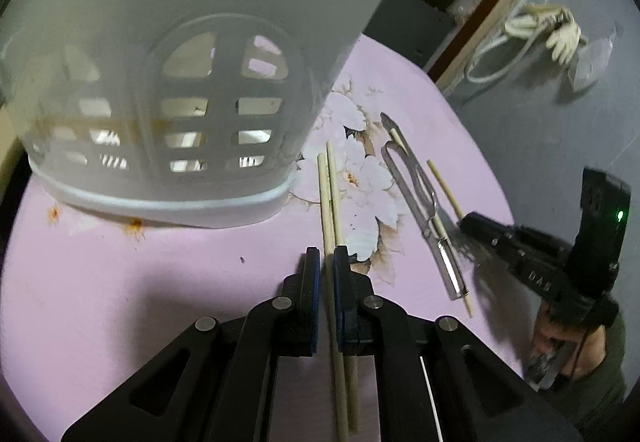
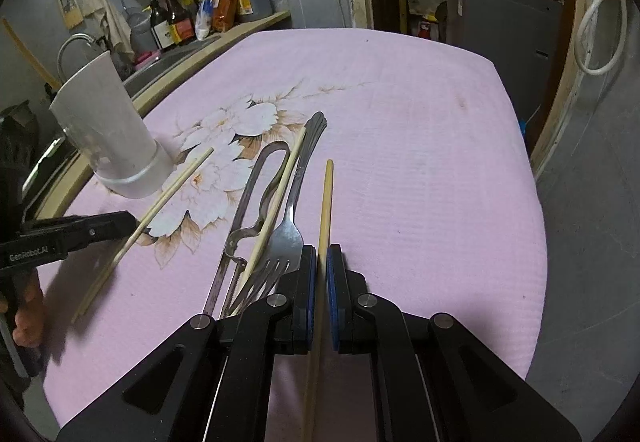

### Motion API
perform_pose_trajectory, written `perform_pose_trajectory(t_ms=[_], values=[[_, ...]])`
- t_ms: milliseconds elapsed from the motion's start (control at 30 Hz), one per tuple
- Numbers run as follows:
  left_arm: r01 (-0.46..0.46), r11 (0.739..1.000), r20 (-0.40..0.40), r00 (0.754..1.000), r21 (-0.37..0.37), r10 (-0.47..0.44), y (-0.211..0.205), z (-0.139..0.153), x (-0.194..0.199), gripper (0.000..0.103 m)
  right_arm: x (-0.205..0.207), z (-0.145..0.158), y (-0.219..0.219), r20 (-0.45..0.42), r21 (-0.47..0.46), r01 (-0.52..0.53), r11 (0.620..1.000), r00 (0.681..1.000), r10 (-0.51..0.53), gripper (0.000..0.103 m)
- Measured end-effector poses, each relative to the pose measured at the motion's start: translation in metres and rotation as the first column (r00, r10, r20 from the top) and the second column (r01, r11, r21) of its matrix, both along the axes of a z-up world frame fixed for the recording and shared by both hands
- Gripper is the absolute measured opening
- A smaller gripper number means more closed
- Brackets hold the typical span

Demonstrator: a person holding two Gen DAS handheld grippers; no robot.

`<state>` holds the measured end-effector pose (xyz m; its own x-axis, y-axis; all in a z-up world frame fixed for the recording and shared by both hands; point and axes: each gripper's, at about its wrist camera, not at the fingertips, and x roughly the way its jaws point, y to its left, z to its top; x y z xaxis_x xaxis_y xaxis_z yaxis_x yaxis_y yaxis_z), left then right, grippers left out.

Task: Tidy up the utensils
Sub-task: 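Grasp a wooden chopstick with the left tool while the right tool grasps another chopstick, then lift both chopsticks and carry them up over the white caddy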

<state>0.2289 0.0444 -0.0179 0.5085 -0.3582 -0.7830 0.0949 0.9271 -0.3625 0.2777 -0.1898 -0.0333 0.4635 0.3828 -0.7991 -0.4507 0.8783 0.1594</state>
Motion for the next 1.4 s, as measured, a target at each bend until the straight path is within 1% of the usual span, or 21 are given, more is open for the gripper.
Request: perform_pose_trajectory(t_ms=[67,100,233,300,400,500,533,567,600,767,867,900,1000,1067,1100,1167,1233,1333,1400], values=[[0.031,0.999,-0.008,0.999,0.031,-0.031,-0.004,0.002,0.003,0.006,0.002,0.000,0.000,-0.006,0.008,0.007,1.000,1.000,-0.007,0.004],[0.038,0.999,-0.012,0.999,0.031,-0.037,-0.004,0.002,0.003,0.006,0.003,0.000,0.000,-0.007,0.012,0.010,1.000,1.000,-0.010,0.004],[0.064,0.998,-0.010,0.998,-0.013,-0.064,-0.001,-0.001,0.002,0.006,0.004,-0.001,0.000,-0.001,0.011,0.011,1.000,1.000,-0.011,0.004],[0.073,0.997,-0.009,0.997,-0.017,-0.073,-0.001,-0.001,0.003,0.006,0.003,-0.001,0.000,0.000,0.007,0.008,1.000,1.000,-0.008,0.004],[0.083,0.997,-0.007,0.997,0.010,-0.083,-0.006,0.000,0.004,0.006,0.006,-0.001,0.000,-0.010,0.012,0.012,1.000,1.000,-0.012,0.004],[0.086,0.994,-0.016,0.996,0.060,-0.085,-0.016,0.001,0.010,0.006,0.009,-0.001,0.003,-0.018,0.004,0.012,1.000,1.000,-0.012,0.004],[0.081,0.994,-0.031,0.996,0.079,-0.078,-0.018,0.000,0.013,0.006,0.012,-0.001,0.007,-0.024,-0.010,0.005,1.000,1.000,-0.005,0.004],[0.091,0.993,-0.060,0.994,0.081,-0.086,-0.021,-0.003,0.017,0.009,0.014,-0.001,0.009,-0.029,-0.020,0.000,1.000,1.000,0.000,0.004],[0.095,0.992,-0.080,0.993,0.083,-0.088,-0.023,-0.005,0.021,0.009,0.016,-0.001,0.012,-0.035,-0.030,-0.003,1.000,0.999,0.002,0.004],[0.099,0.986,-0.091,0.992,0.132,-0.087,-0.032,-0.003,0.025,0.009,0.024,-0.002,0.021,-0.059,-0.065,-0.023,0.998,0.998,0.019,0.004],[0.099,0.985,-0.083,0.993,0.142,-0.088,-0.036,-0.003,0.023,0.007,0.025,-0.001,0.026,-0.071,-0.105,-0.064,0.992,0.996,0.057,0.007],[0.095,0.986,-0.081,0.993,0.138,-0.084,-0.036,-0.003,0.022,0.005,0.027,-0.001,0.027,-0.080,-0.116,-0.074,0.991,0.995,0.065,0.007],[0.076,0.990,-0.074,0.995,0.123,-0.067,-0.035,-0.002,0.019,0.002,0.029,-0.001,0.027,-0.098,-0.120,-0.086,0.989,0.992,0.075,0.007],[0.063,0.991,-0.060,0.997,0.117,-0.056,-0.035,-0.002,0.014,0.002,0.032,-0.001,0.024,-0.118,-0.098,-0.082,0.992,0.991,0.070,0.006],[0.063,0.991,-0.057,0.997,0.116,-0.056,-0.034,-0.002,0.011,0.002,0.033,-0.002,0.020,-0.134,-0.073,-0.068,0.995,0.989,0.058,0.005],[0.059,0.993,-0.051,0.997,0.105,-0.054,-0.032,-0.002,0.004,0.002,0.035,-0.003,0.010,-0.180,0.008,-0.026,1.000,0.983,0.027,0.003],[0.058,0.995,-0.048,0.997,0.087,-0.054,-0.030,0.000,-0.001,0.002,0.033,-0.004,-0.001,-0.200,0.077,0.015,0.997,0.980,0.001,0.003],[0.067,0.996,-0.033,0.997,0.067,-0.065,-0.028,0.001,-0.011,0.002,0.020,-0.001,-0.016,-0.166,0.155,0.055,0.986,0.986,-0.029,0.003],[0.083,0.995,-0.001,0.997,0.049,-0.083,-0.028,0.004,-0.018,0.002,0.007,0.004,-0.019,-0.124,0.178,0.057,0.982,0.992,-0.035,0.003]])
